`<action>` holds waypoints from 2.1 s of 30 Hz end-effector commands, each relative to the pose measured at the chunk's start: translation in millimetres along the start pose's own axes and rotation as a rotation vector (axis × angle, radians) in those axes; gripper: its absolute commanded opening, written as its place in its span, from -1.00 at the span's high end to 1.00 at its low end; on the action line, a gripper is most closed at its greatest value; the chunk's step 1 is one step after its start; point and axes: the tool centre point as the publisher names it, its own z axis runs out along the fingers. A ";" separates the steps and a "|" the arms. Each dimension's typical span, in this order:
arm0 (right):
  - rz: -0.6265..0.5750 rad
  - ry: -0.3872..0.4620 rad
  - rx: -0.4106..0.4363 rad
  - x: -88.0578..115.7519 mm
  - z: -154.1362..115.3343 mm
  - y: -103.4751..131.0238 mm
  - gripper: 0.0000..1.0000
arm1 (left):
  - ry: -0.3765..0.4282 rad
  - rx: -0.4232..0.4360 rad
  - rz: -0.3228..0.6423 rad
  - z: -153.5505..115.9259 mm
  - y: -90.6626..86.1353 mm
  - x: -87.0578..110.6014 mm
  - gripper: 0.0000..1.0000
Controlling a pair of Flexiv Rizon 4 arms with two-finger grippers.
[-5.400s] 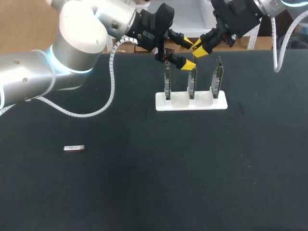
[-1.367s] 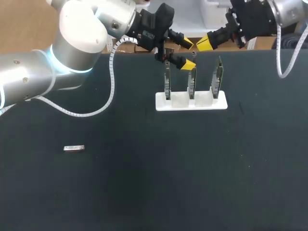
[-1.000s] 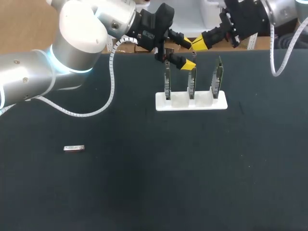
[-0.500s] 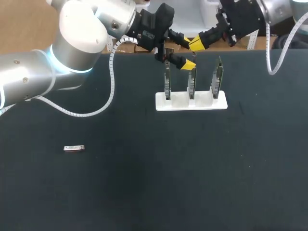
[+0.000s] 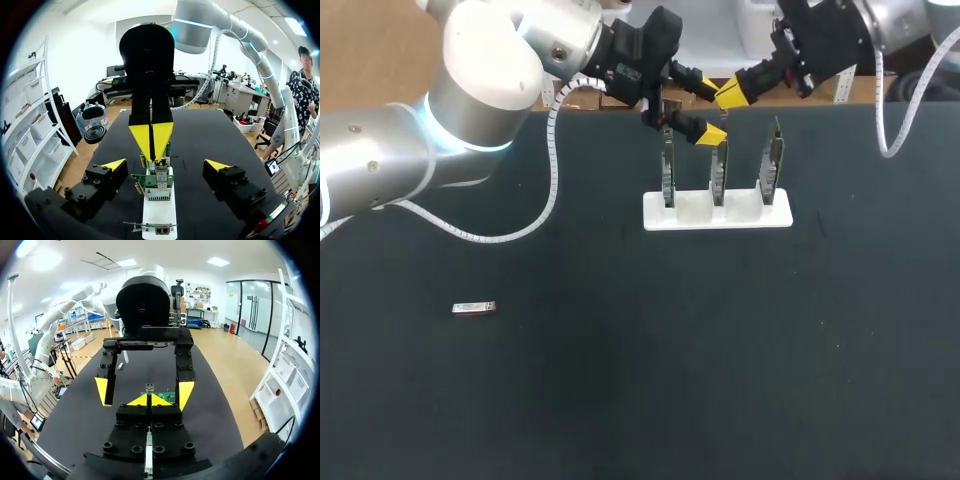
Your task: Pick up the optical module with the left hand, and insert it into the network port with the right hand.
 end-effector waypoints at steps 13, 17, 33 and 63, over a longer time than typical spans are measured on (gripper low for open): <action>0.044 0.004 -0.009 14.5 6.3 2.5 1.00 | -0.001 -0.001 0.002 0.0 -0.2 0.3 -1.00; 0.058 0.004 -0.011 19.6 8.4 3.1 1.00 | -0.001 -0.001 0.002 0.0 -0.2 0.3 -1.00; 0.072 0.022 -0.023 23.7 12.5 5.2 1.00 | -0.001 -0.001 0.002 0.0 -0.2 0.3 -1.00; 0.042 0.078 -0.025 20.5 13.9 9.6 1.00 | -0.001 -0.001 0.002 0.0 -0.2 0.3 -1.00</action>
